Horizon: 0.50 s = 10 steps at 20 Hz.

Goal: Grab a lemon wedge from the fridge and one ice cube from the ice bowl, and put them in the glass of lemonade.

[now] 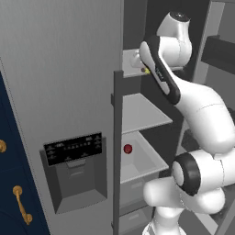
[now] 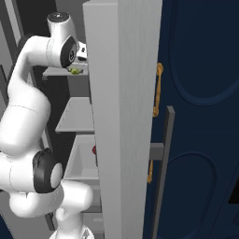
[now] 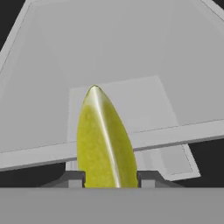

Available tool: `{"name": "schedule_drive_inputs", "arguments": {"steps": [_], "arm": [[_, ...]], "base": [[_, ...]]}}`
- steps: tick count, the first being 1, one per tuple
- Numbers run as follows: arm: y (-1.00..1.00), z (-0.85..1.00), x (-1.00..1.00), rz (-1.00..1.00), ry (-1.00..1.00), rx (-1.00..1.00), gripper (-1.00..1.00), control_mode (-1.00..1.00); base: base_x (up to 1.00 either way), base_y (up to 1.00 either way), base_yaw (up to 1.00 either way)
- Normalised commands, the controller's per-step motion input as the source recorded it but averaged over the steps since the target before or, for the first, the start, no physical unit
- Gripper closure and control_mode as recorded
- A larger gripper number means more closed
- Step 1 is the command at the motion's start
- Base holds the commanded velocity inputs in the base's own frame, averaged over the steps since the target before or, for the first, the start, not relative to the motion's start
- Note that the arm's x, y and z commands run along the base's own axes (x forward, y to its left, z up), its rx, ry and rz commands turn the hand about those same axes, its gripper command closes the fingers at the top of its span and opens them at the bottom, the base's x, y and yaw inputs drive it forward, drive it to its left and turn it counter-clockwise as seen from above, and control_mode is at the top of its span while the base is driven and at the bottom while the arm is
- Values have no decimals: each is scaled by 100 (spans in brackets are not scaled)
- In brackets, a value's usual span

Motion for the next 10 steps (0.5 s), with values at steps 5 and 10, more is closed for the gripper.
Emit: {"name": "schedule_drive_inputs", "arguments": {"steps": [5,10], "arm": [[0,-11,-100,-10,0,5,100,-100],[0,-41,-100,-12,0,3,100,-100]], "base": [[0,0,0],[0,0,0]]}}
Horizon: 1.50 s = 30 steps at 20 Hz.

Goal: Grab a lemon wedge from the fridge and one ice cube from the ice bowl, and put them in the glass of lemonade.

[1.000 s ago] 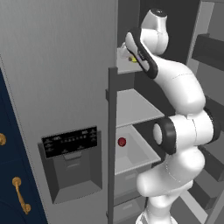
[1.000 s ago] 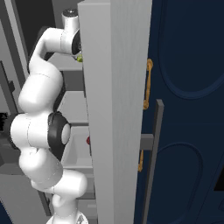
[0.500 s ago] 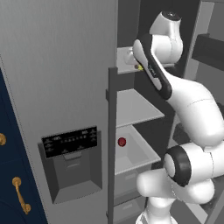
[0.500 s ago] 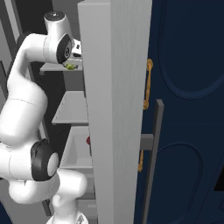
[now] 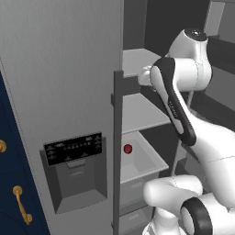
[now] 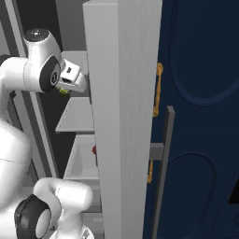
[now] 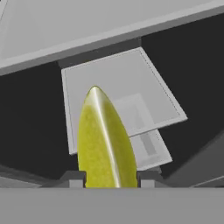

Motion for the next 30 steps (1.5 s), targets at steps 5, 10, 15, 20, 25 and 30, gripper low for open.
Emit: {"name": "schedule_drive_inputs", "arguments": {"steps": [5,10,15,20,25,30], "arm": [[0,-80,-77,-10,4,0,100,-100],[0,-71,-36,-7,10,0,100,-100],[0,-40,-8,-1,7,0,100,-100],[0,-14,-16,0,0,2,100,-100],[0,0,-10,0,0,0,100,100],[0,0,0,0,0,0,100,100]], "base": [[0,0,0],[0,0,0],[0,0,0],[0,0,0],[-20,0,0],[-98,28,0]]}}
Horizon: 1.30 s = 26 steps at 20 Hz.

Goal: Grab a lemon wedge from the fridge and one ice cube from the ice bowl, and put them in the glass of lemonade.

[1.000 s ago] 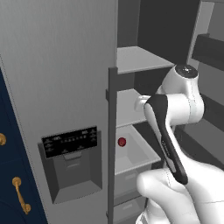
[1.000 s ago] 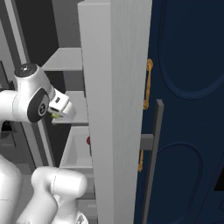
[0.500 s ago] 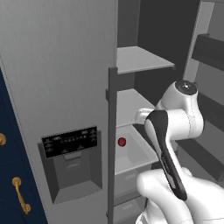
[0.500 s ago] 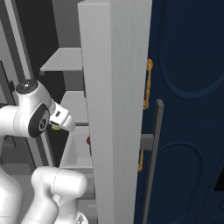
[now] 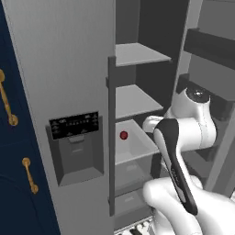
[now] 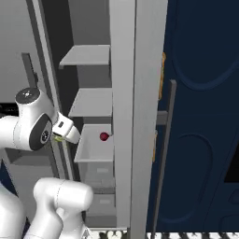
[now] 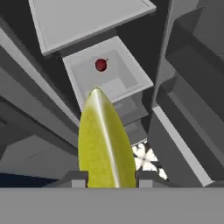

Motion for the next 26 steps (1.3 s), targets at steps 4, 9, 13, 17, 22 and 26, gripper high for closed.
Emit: {"name": "schedule_drive_inputs", "arguments": {"steps": [4,9,13,17,22,26], "arm": [[0,0,0,0,0,0,100,100],[0,0,0,0,0,0,100,100],[0,0,0,0,0,0,100,100],[0,0,0,0,0,0,100,100],[0,0,0,0,0,0,100,100],[0,0,0,0,0,0,100,100]], "base": [[-100,67,12],[-45,82,62],[0,39,98],[10,2,100],[21,0,100],[85,1,74]]}}
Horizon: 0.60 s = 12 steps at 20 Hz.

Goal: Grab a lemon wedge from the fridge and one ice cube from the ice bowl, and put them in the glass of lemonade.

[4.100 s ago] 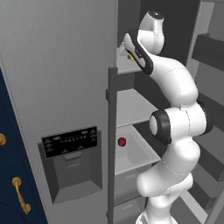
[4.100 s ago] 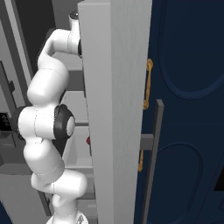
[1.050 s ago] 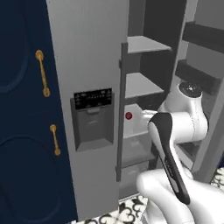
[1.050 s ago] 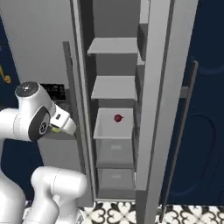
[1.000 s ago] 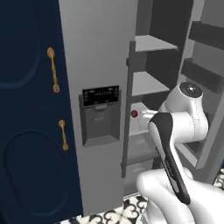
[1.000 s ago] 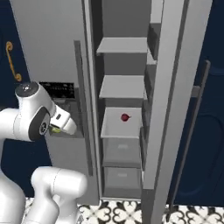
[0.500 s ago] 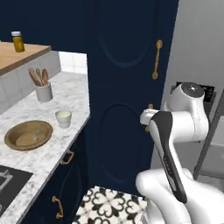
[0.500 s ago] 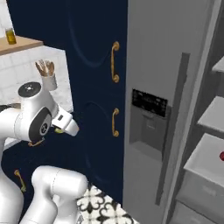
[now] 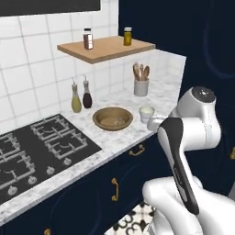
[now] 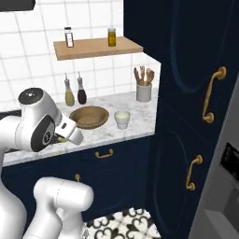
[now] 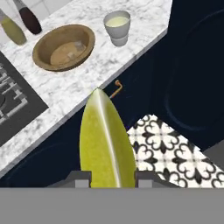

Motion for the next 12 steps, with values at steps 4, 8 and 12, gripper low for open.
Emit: {"name": "schedule_drive_inputs", "arguments": {"steps": [4,8,12], "arm": [[0,0,0,0,0,0,100,100],[0,0,0,0,0,0,100,100],[0,0,0,0,0,0,100,100]], "base": [[92,-18,27],[8,-61,1],[71,-48,-6]]}}
